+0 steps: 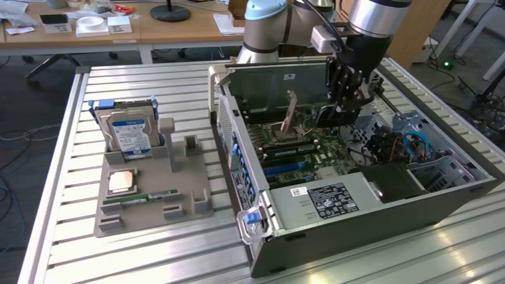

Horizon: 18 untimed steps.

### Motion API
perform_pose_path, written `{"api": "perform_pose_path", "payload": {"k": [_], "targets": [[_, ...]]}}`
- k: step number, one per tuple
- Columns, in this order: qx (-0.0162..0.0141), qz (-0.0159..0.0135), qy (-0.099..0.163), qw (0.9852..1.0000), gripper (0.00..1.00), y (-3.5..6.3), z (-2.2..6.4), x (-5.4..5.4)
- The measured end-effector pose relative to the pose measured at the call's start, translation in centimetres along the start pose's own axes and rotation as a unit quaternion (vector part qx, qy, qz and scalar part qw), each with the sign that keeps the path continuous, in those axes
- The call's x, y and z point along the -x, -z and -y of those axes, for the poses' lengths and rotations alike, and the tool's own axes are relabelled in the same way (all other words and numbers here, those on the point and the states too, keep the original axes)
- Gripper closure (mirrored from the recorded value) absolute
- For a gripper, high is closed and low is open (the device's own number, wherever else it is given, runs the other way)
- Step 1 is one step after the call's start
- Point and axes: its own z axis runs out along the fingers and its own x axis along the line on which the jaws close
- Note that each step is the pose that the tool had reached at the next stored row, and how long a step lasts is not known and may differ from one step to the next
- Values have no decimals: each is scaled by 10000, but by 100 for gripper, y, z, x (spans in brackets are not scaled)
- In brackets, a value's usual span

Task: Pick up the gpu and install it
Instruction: 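Insert the gpu into the slot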

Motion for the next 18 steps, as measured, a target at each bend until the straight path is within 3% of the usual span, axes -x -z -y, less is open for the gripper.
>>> {"api": "perform_pose_path", "payload": {"k": [18], "targets": [[-1, 3, -1, 10000, 74, -42, -16, -1]]}}
